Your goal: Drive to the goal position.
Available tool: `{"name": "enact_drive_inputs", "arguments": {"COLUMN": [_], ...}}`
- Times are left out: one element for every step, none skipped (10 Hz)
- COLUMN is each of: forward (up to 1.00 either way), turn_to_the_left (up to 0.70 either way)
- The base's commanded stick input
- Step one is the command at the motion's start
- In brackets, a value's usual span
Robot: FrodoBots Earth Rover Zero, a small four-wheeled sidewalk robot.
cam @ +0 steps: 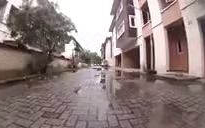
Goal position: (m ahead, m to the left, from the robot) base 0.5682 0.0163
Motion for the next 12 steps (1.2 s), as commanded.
{"name": "enact_drive_inputs", "arguments": {"forward": [0.00,0.00,0.00,0.00,0.00,0.00,0.00,0.00,0.00,0.50,0.50,0.50], "turn_to_the_left": [0.00,0.00,0.00,0.00,0.00,0.00,0.00,0.00,0.00,0.00,0.00,0.00]}}
